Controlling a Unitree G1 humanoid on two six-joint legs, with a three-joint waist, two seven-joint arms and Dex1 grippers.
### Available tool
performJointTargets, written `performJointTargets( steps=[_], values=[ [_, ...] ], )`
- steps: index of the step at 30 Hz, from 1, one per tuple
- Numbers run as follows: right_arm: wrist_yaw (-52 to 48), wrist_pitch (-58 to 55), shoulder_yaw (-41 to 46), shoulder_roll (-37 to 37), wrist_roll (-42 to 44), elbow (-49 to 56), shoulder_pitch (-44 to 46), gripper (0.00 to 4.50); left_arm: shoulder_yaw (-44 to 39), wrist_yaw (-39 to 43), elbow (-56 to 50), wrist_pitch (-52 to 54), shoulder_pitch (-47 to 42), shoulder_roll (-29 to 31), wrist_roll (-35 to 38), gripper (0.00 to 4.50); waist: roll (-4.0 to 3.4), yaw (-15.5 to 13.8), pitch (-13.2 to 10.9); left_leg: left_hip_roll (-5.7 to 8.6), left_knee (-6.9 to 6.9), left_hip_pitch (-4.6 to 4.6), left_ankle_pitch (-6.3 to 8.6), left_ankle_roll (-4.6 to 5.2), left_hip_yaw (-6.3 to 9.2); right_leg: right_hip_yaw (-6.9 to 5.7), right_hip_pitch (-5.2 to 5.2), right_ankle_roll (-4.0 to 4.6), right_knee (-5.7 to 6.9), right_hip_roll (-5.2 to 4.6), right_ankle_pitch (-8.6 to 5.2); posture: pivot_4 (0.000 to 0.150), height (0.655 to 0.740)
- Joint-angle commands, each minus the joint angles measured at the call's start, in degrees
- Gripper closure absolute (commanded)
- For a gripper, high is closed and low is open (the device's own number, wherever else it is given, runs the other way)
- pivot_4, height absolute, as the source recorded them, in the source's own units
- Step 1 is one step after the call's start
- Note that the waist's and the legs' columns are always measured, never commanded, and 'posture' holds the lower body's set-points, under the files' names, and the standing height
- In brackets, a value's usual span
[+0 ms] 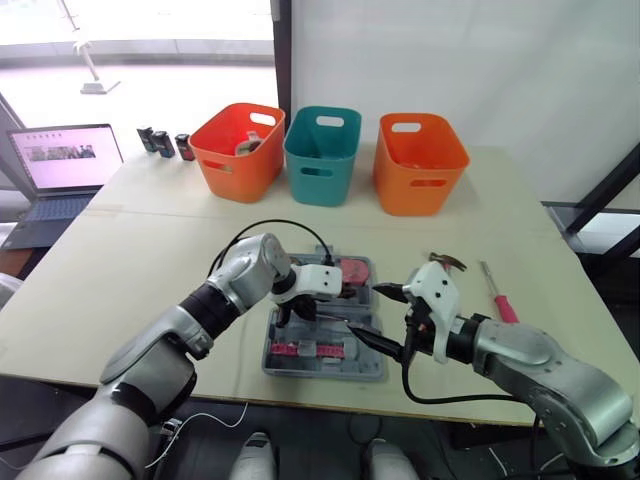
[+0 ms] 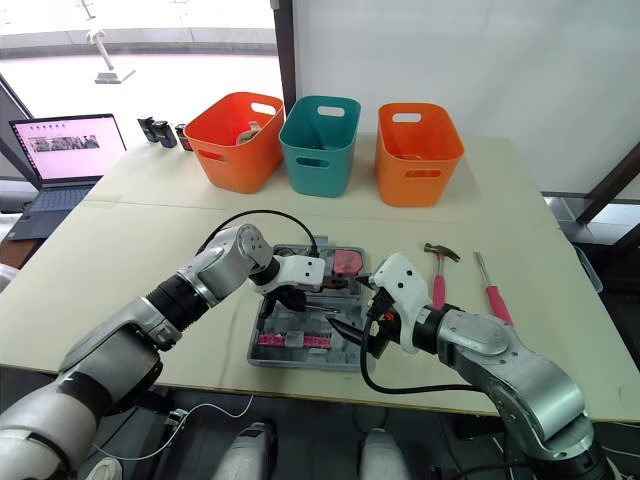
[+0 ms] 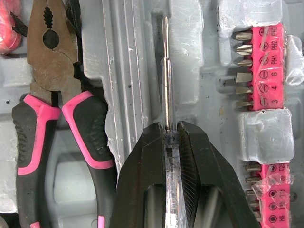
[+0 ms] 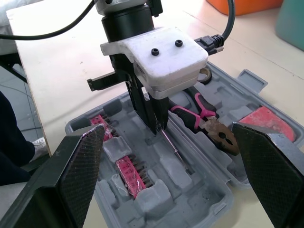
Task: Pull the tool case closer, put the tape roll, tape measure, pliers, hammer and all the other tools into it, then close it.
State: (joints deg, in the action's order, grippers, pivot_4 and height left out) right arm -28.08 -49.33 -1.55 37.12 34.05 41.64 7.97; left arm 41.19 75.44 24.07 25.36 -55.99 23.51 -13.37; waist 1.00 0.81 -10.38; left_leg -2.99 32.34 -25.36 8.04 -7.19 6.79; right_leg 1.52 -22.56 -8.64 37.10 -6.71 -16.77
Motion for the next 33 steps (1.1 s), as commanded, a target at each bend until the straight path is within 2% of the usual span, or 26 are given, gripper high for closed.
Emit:
performJointTargets(
  steps=[1, 22, 33],
  values=[
    [0.3, 0.2, 0.5, -0.2, 0.6, 2.8, 0.6, 0.00, -0.8, -0.3, 0.2, -0.9, -1.2, 0.2, -1.8, 4.45, 0.00, 0.0, 0.0, 0.00, 0.00, 0.00, 0.00, 0.00, 0.00, 0.00, 0.00, 0.00, 0.00, 0.00, 0.00, 0.150, 0.7400],
    [0.4, 0.3, 0.2, -0.8, 0.7, 2.7, 0.4, 0.00, -3.3, 1.0, -7.1, -0.3, -0.6, 1.5, -1.4, 4.45, 0.00, 0.0, 0.0, 0.00, 0.02, 0.00, 0.00, 0.00, 0.00, 0.00, 0.01, -0.01, 0.01, 0.00, 0.00, 0.150, 0.7400],
    [0.5, 0.1, 0.4, -1.0, 0.8, 2.8, 0.2, 0.00, -2.3, 1.1, -5.6, -0.4, 1.0, 1.5, -3.0, 4.45, 0.00, 0.0, 0.0, 0.00, 0.02, 0.00, 0.00, 0.00, 0.01, 0.00, 0.01, -0.01, 0.02, 0.00, 0.00, 0.150, 0.7400]
  ],
)
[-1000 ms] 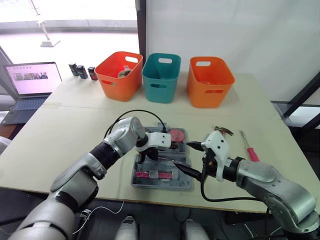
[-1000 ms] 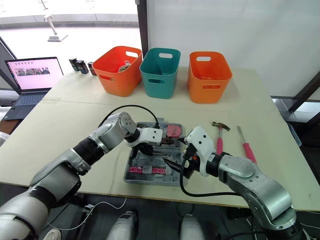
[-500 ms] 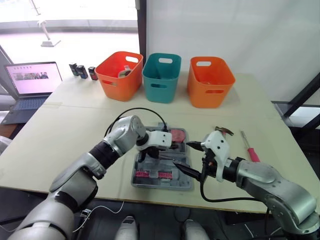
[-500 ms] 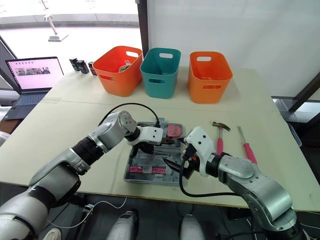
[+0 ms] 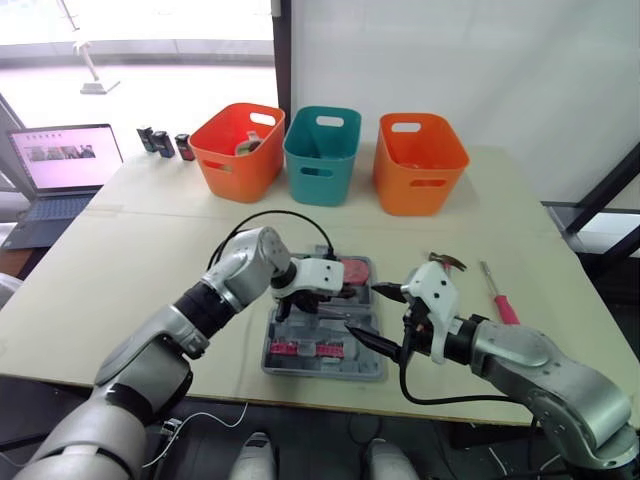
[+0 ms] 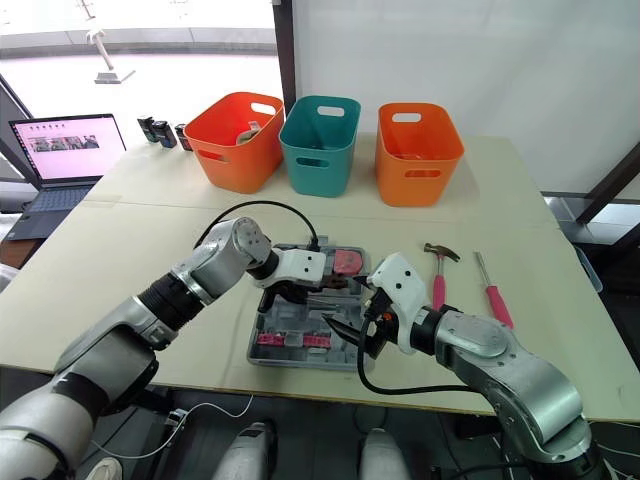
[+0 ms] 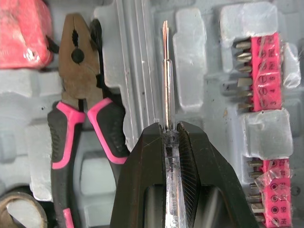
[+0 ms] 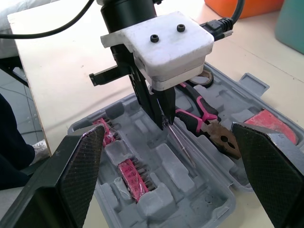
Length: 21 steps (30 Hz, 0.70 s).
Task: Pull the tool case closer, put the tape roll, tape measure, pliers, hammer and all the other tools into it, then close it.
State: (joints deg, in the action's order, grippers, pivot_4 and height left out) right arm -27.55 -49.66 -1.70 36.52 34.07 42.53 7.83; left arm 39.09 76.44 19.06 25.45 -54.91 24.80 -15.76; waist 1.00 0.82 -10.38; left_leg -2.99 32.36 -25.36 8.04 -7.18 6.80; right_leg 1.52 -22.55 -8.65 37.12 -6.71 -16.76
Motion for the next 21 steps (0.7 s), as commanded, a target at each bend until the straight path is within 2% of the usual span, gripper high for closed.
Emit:
performJointTargets(
  steps=[1, 21],
  values=[
    [0.0, 0.4, 0.5, -0.4, 0.8, 2.0, 0.3, 0.00, -0.2, -0.1, -0.6, -0.5, -0.1, 0.0, -0.8, 4.45, 0.00, 0.0, 0.0, 0.00, 0.00, 0.00, 0.00, 0.00, 0.00, 0.00, 0.00, 0.00, 0.00, 0.00, 0.00, 0.150, 0.7400],
    [0.1, 0.2, 0.5, -0.3, 1.0, 2.3, -0.4, 0.00, -0.6, -1.0, 0.4, -1.6, -0.2, -1.0, -1.9, 4.45, 0.00, 0.0, 0.0, 0.00, 0.01, 0.00, 0.00, 0.00, 0.00, 0.00, 0.00, 0.00, 0.01, 0.00, 0.00, 0.150, 0.7400]
  ],
)
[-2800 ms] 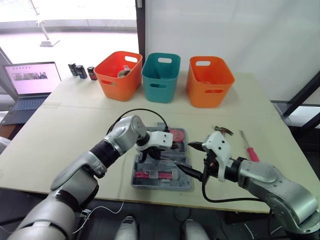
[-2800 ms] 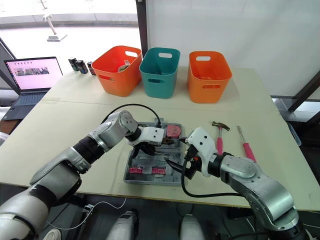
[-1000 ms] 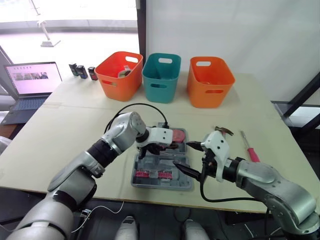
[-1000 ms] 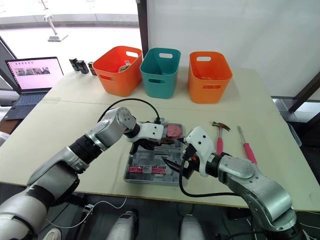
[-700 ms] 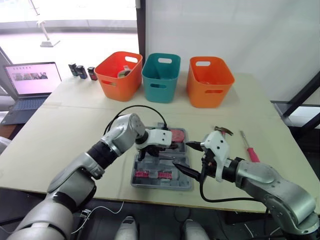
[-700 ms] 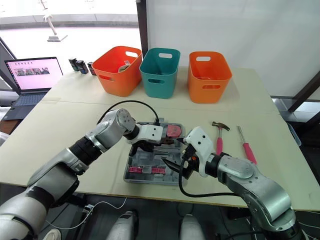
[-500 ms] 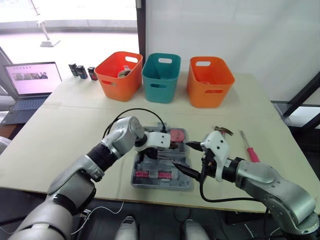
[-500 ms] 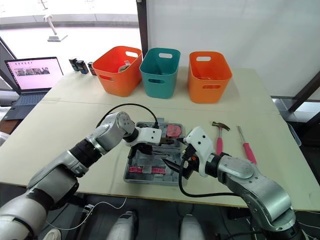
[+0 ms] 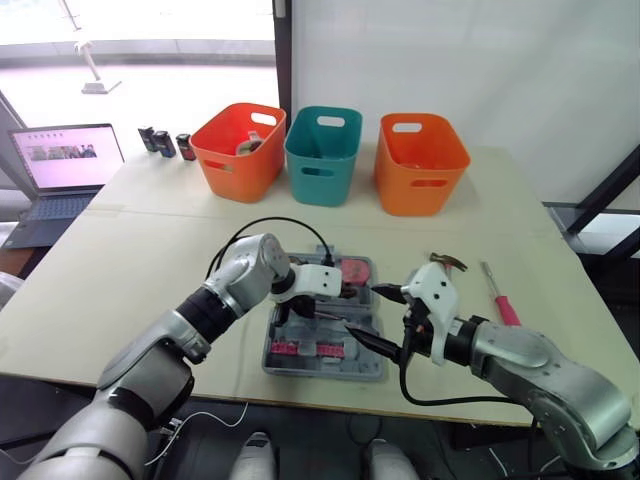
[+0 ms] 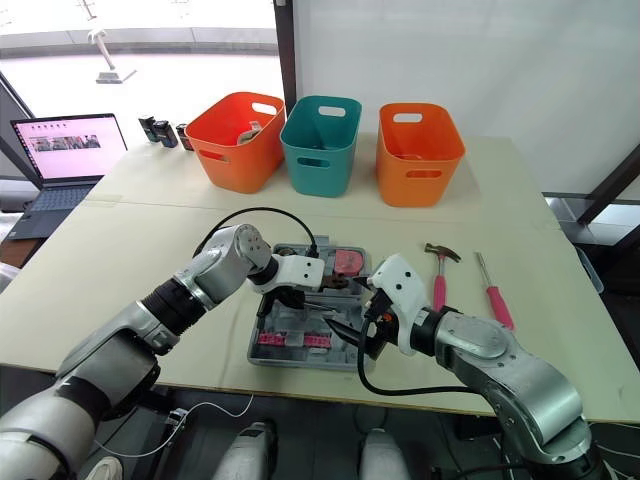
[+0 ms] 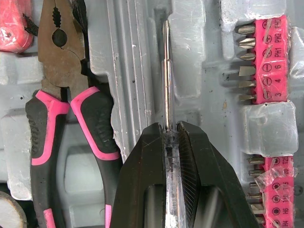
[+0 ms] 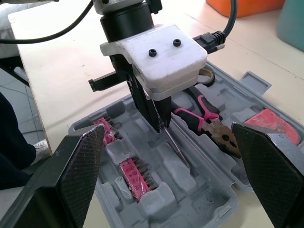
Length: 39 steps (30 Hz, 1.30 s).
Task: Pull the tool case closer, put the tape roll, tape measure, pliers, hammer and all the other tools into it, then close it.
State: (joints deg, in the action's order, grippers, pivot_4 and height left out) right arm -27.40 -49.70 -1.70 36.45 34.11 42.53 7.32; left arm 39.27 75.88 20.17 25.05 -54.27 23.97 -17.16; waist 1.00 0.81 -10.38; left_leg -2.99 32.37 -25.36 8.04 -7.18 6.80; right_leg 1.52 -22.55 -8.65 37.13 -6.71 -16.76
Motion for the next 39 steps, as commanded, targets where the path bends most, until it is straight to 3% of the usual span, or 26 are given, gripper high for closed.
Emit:
performJointTargets(
  steps=[1, 9, 18, 24, 27, 34, 39],
  values=[
    [-0.1, 0.3, 0.5, -0.2, 0.9, 2.3, 0.1, 0.00, -0.9, -0.7, -0.7, -1.6, -0.8, -0.2, -0.6, 4.01, 0.00, 0.0, 0.0, 0.00, 0.00, 0.00, 0.00, 0.00, 0.00, 0.00, 0.00, 0.00, 0.00, 0.00, 0.00, 0.150, 0.7400],
    [-0.2, 0.4, 0.2, -0.4, 1.0, 2.3, -0.1, 0.00, -2.0, -1.5, -2.0, -3.1, -1.5, -0.2, -0.5, 0.14, 0.00, 0.0, 0.0, 0.00, 0.08, 0.01, 0.00, 0.00, 0.00, 0.00, 0.05, 0.00, 0.02, 0.00, 0.00, 0.150, 0.7400],
    [-0.1, 0.2, 0.0, -0.4, 1.1, 2.8, -0.3, 0.00, -7.0, -0.9, -10.3, -1.2, -0.3, 2.9, 2.4, 0.06, 0.00, 0.1, 0.0, 0.00, 0.08, 0.01, 0.00, 0.00, 0.00, 0.00, 0.04, 0.00, 0.03, 0.00, 0.00, 0.150, 0.7400],
    [0.5, 0.1, 0.2, -0.6, 1.1, 3.3, -0.8, 0.00, -14.0, 3.1, -13.7, 11.2, 3.4, 7.0, 11.0, 0.06, -0.02, 0.3, 0.0, 0.00, 0.08, 0.03, 0.00, 0.00, 0.00, 0.00, 0.05, -0.01, 0.06, 0.00, -0.01, 0.150, 0.7400],
    [0.6, 0.1, 0.5, -0.6, 1.0, 3.4, -1.2, 0.00, -17.9, 2.0, -13.4, 9.8, 7.7, 8.9, 14.5, 0.85, -0.02, 0.3, 0.0, -0.01, 0.08, 0.04, 0.00, 0.00, 0.01, 0.00, 0.04, -0.01, 0.09, 0.00, -0.01, 0.150, 0.7400],
    [0.4, 0.2, 0.7, -0.3, 0.8, 3.3, -1.3, 0.00, -20.7, -3.9, -11.8, 4.9, 12.8, 7.4, 17.2, 4.34, -0.02, -0.2, 0.0, 0.00, 0.23, 0.00, 0.01, 0.01, 0.01, -0.01, 0.14, -0.01, 0.07, 0.00, -0.01, 0.150, 0.7400],
    [0.0, 0.1, 1.2, 0.3, 0.9, 3.0, -1.2, 0.00, -21.7, -7.6, -10.3, 0.5, 16.7, 4.5, 19.1, 4.48, -0.03, 0.1, 0.0, -0.01, 0.24, 0.02, 0.03, 0.05, 0.01, -0.02, 0.12, -0.01, 0.10, 0.00, -0.01, 0.150, 0.7400]
  ],
)
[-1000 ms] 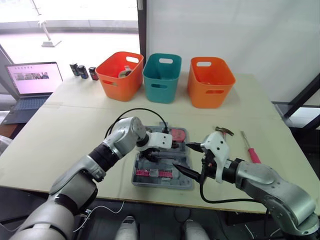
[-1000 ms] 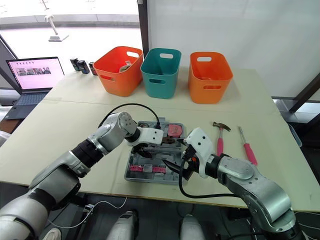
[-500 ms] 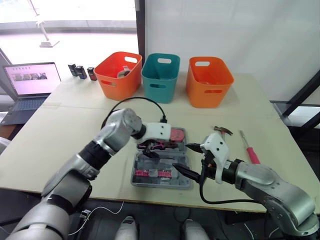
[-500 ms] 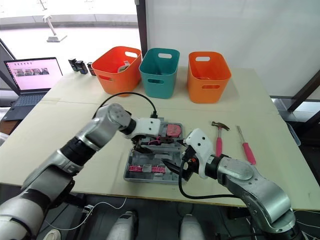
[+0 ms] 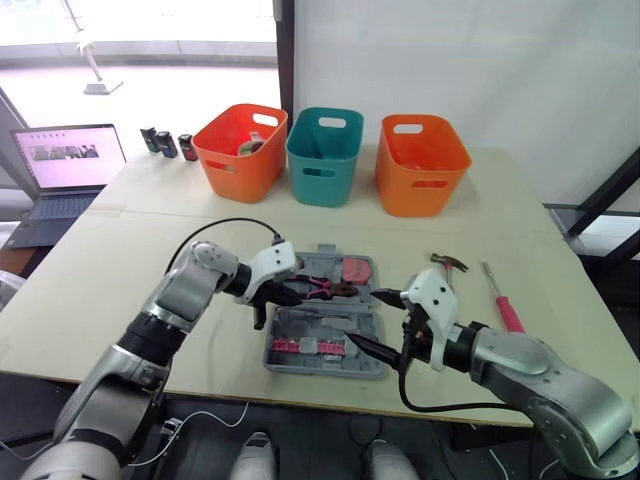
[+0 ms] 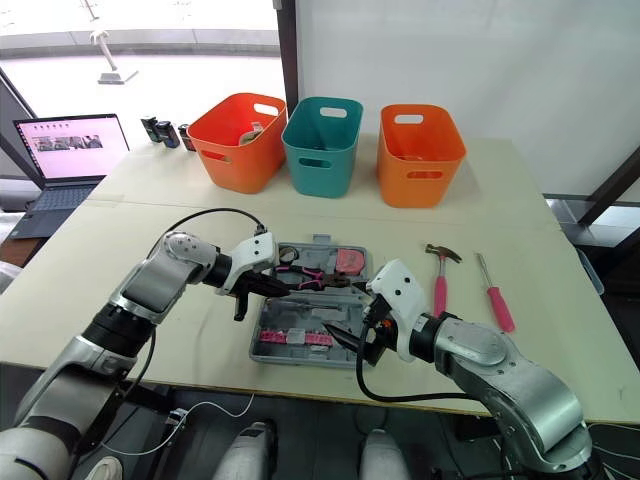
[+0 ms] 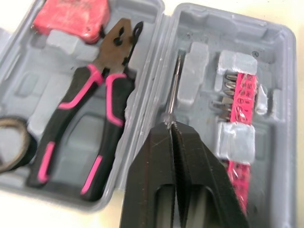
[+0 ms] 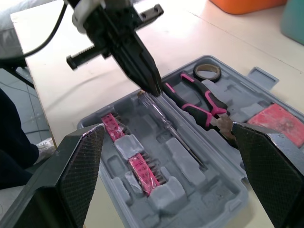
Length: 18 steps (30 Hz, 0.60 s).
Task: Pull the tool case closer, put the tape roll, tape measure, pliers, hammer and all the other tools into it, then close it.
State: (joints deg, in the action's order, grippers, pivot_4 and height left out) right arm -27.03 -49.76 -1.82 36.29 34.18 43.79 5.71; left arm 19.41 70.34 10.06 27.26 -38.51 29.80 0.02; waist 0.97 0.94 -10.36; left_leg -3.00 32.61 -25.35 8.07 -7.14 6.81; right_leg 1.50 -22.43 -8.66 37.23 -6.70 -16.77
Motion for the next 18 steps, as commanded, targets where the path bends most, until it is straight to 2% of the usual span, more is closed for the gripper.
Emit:
performJointTargets(
  steps=[1, 10, 18],
  values=[
    [-0.4, 0.1, 1.5, 0.5, 0.9, 1.7, 0.5, 0.00, -1.6, -2.8, 0.5, -2.5, 1.3, -1.5, 1.5, 4.48, 0.00, -0.1, 0.0, 0.00, 0.01, 0.00, 0.00, 0.00, 0.00, 0.00, 0.00, 0.00, 0.00, 0.00, 0.00, 0.150, 0.7400],
    [-0.6, -0.9, 2.8, 1.4, 1.8, 2.3, 0.3, 0.00, 1.8, -7.5, 7.5, -11.3, 2.9, -1.5, -3.3, 4.48, 0.00, -0.2, 0.0, 0.00, 0.05, -0.01, 0.00, 0.00, 0.00, 0.00, 0.02, 0.00, 0.00, 0.00, 0.00, 0.150, 0.7400],
    [-0.6, -1.6, 3.3, 1.9, 2.2, 2.4, 0.5, 0.00, 3.0, -9.4, 10.6, -13.6, 4.9, -4.2, -4.3, 4.48, -0.03, -0.2, 0.0, 0.01, 0.09, 0.01, 0.01, 0.02, 0.00, 0.00, 0.09, 0.00, -0.02, 0.00, 0.00, 0.150, 0.7400]
  ],
)
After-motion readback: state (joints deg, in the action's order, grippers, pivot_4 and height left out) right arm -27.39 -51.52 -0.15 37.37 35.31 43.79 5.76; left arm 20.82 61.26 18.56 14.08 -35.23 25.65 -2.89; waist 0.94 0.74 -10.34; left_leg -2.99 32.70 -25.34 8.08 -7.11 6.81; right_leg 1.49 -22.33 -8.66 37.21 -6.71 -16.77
